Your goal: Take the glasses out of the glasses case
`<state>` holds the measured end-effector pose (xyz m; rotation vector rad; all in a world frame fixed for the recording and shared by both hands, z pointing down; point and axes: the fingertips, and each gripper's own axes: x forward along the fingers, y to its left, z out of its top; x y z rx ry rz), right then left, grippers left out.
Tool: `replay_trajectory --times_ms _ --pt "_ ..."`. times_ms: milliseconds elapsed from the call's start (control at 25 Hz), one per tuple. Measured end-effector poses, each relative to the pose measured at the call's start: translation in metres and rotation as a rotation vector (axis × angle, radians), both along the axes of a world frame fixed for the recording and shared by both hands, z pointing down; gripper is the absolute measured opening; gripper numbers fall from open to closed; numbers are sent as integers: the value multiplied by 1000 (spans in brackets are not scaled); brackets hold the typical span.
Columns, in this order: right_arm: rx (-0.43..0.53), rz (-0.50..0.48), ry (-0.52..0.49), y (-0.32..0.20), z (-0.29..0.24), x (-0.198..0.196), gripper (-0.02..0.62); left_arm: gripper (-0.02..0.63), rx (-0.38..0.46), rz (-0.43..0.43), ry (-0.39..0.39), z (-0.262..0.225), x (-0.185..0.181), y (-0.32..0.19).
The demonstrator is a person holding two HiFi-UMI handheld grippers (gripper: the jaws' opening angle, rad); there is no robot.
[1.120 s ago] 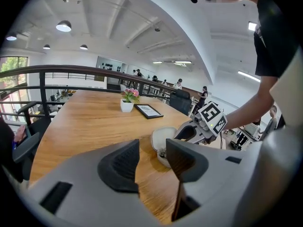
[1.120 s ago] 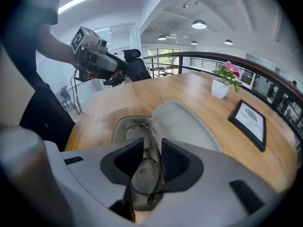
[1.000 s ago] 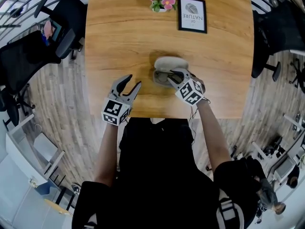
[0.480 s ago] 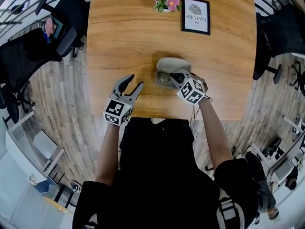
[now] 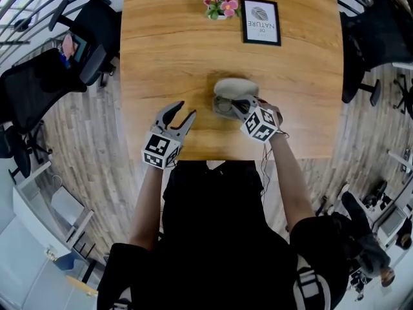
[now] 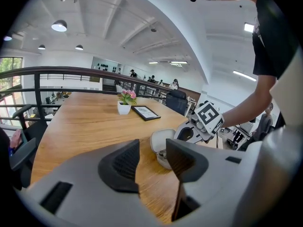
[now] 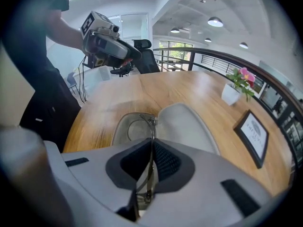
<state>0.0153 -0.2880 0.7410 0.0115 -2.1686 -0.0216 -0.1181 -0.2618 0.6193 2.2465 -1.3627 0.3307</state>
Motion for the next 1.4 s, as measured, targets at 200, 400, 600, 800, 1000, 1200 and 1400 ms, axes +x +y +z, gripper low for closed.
replay_trajectory --times_ms 200,400,600,800,1000,1200,1400 --pt "30 42 -6 -3 -8 0 25 186 16 31 8 -6 0 0" --pt "63 83 -13 -6 -19 -1 25 187 43 64 9 -14 -2 3" --pt "105 114 -18 -7 -37 -6 25 186 71 94 10 -24 -7 4" --pt "126 161 -33 -4 -51 -6 25 187 104 122 14 -36 -8 6" --pt "143 214 -54 0 -66 -3 25 187 140 160 3 -54 -6 11" --pt "165 234 -74 1 -81 -2 24 186 158 163 -5 -64 -8 12" --pt "186 210 -97 -5 -96 -2 23 186 202 144 -24 -81 -2 4"
